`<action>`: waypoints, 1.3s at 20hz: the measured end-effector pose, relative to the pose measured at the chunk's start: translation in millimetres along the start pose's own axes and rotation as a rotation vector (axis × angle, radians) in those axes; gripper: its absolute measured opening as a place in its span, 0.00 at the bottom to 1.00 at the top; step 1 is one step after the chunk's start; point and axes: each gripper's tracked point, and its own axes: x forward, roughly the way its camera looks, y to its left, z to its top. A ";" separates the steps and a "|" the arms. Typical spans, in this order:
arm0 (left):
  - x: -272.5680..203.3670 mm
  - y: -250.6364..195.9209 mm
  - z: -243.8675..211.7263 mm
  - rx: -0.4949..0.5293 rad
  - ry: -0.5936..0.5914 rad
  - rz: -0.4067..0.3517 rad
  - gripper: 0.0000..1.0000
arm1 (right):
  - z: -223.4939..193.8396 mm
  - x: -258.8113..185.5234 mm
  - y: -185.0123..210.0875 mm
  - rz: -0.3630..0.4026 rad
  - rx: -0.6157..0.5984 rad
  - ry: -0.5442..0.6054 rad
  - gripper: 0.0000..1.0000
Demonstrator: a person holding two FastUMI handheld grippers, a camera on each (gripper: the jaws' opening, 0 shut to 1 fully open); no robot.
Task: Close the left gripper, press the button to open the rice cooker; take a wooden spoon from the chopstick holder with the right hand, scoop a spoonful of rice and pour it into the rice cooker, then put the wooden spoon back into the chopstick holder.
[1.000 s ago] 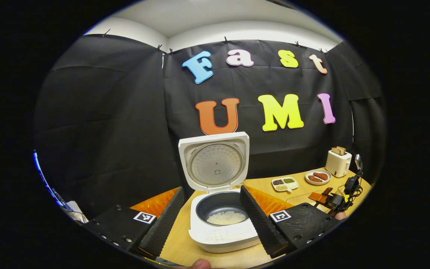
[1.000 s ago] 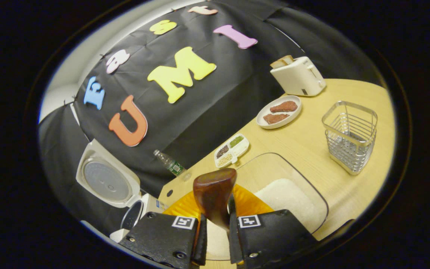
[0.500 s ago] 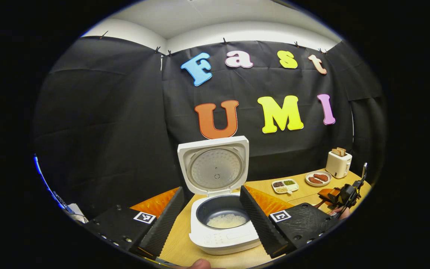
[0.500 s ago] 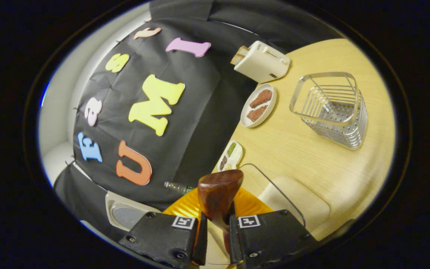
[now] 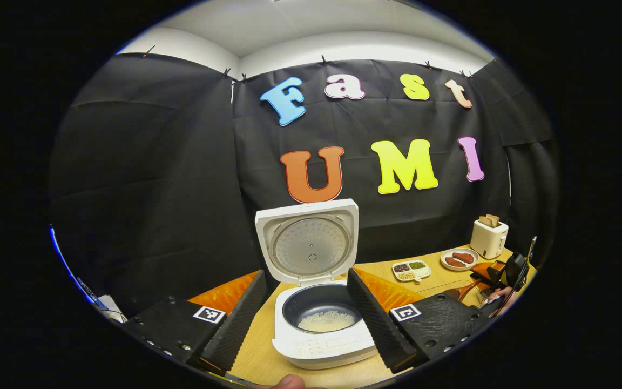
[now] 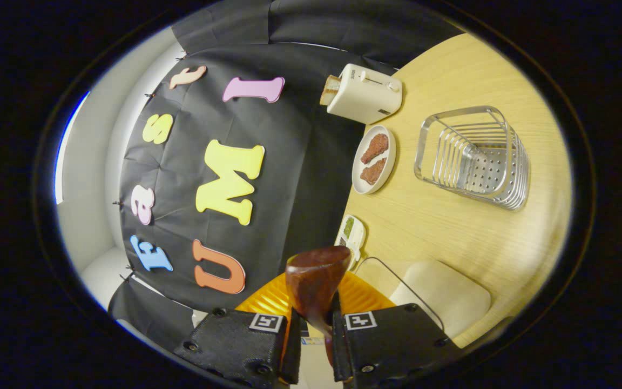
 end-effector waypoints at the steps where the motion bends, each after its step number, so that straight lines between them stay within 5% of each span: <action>1: -0.9 0.1 0.3 -0.002 -0.002 0.000 0.96 | 2.2 -1.8 5.8 0.001 -0.002 -0.005 0.29; 11: -9.7 20.5 -10.1 -0.032 -0.002 0.035 0.96 | -17.6 5.4 127.8 0.091 -0.153 0.035 0.28; 18: -16.3 45.3 -21.9 -0.073 0.008 0.090 0.95 | -133.5 29.2 213.9 0.190 -0.260 0.183 0.28; 26: -26.0 69.4 -40.0 -0.117 0.037 0.152 0.95 | -268.1 52.9 200.5 0.197 -0.519 0.318 0.28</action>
